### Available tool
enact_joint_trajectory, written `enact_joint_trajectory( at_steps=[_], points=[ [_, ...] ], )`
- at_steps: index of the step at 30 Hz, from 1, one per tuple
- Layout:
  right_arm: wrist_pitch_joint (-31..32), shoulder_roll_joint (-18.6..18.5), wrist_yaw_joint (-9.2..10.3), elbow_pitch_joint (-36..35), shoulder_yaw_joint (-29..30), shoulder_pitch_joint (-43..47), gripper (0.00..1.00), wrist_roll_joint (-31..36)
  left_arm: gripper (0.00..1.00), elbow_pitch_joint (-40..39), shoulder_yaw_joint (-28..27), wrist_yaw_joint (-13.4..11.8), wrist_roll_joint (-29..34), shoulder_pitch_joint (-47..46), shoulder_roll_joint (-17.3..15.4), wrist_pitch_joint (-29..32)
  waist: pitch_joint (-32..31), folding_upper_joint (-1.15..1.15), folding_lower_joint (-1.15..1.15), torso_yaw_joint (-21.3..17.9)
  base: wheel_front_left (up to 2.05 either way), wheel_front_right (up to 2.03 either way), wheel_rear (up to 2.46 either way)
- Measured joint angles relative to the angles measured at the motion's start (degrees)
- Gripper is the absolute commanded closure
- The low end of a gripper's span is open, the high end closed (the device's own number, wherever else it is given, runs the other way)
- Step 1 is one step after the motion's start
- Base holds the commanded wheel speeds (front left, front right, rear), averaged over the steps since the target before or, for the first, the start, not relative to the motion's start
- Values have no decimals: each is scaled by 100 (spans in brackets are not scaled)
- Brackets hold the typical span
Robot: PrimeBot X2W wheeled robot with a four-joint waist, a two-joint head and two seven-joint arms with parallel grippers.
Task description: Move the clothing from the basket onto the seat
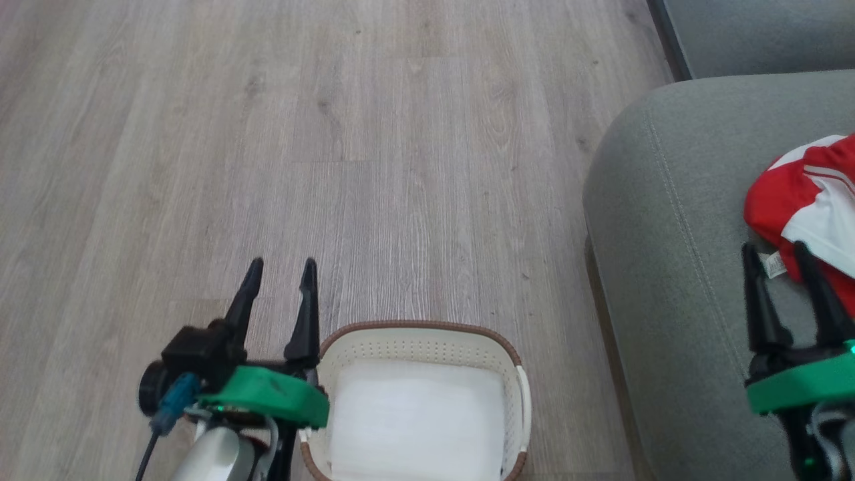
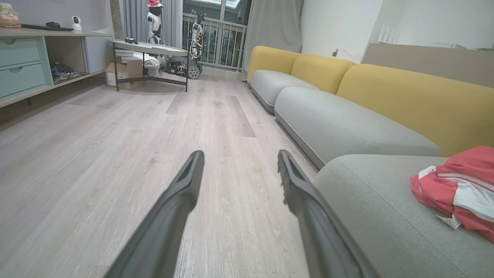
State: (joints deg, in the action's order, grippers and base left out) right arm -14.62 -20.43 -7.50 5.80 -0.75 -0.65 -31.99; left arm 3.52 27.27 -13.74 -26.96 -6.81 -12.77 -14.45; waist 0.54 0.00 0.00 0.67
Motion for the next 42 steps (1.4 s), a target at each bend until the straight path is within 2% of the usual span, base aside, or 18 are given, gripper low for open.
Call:
enact_joint_trajectory(
  at_steps=[5,13,25,42],
  points=[
    [0,253,0,-107,32,272,0,229,0,88,-478,194,343,289,223,0,-20,0,0,58,0,0,0],
    [0,280,0,-187,-80,304,0,354,0,392,-1004,676,802,536,544,0,-22,0,0,20,0,0,0],
    [0,348,0,-189,-291,304,0,427,0,584,-1488,1180,1358,614,832,0,-62,0,0,-57,0,0,0],
    [0,378,0,-177,-324,303,0,425,0,630,-1689,1376,1578,615,953,0,-61,0,0,-119,0,0,0]
  ],
)
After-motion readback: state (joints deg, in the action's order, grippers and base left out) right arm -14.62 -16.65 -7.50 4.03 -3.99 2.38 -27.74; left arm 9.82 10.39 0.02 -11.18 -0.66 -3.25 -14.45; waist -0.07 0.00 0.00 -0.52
